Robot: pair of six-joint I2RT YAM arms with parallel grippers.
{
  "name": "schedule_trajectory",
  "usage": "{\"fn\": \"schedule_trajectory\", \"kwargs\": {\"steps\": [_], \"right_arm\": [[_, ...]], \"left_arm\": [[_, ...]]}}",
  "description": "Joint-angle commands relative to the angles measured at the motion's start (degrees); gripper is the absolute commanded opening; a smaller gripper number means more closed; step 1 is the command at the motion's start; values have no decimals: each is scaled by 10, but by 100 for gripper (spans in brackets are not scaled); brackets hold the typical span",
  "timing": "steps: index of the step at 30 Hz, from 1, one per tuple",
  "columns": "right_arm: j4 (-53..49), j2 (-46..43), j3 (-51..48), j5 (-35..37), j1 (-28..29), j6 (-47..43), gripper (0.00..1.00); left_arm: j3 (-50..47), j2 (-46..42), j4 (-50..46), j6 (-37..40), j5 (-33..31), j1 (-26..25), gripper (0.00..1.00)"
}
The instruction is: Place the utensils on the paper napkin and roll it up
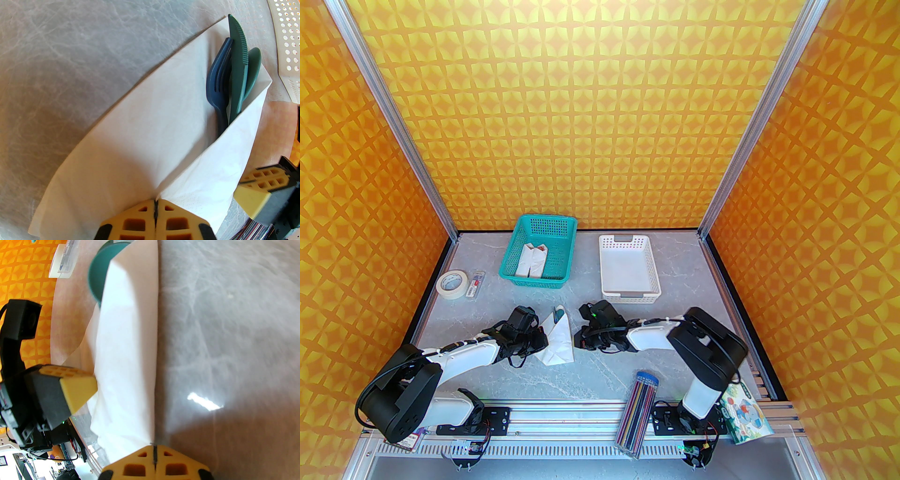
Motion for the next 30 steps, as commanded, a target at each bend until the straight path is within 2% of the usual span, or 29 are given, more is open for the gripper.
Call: {"fn": "schedule_trajectory", "kwargs": {"steps": [1,7,13,18,30], "right_arm": [[-33,-39,5,2,13,-11,0],[-22,-48,-5,4,43,20,0],[-6,-20,-17,-15,58,37,0],[-11,-18,-33,2,63,47,0],[-79,-24,-47,28,62,22,0]], "left_arm": [[-11,12,-62,11,-33,-2,0],[-13,9,-63,12,-35,-2,0],[-12,9,-64,12,-38,-2,0],[-11,8,-64,10,-41,-2,0],[-6,11,-69,13,-42,-2,0]]}}
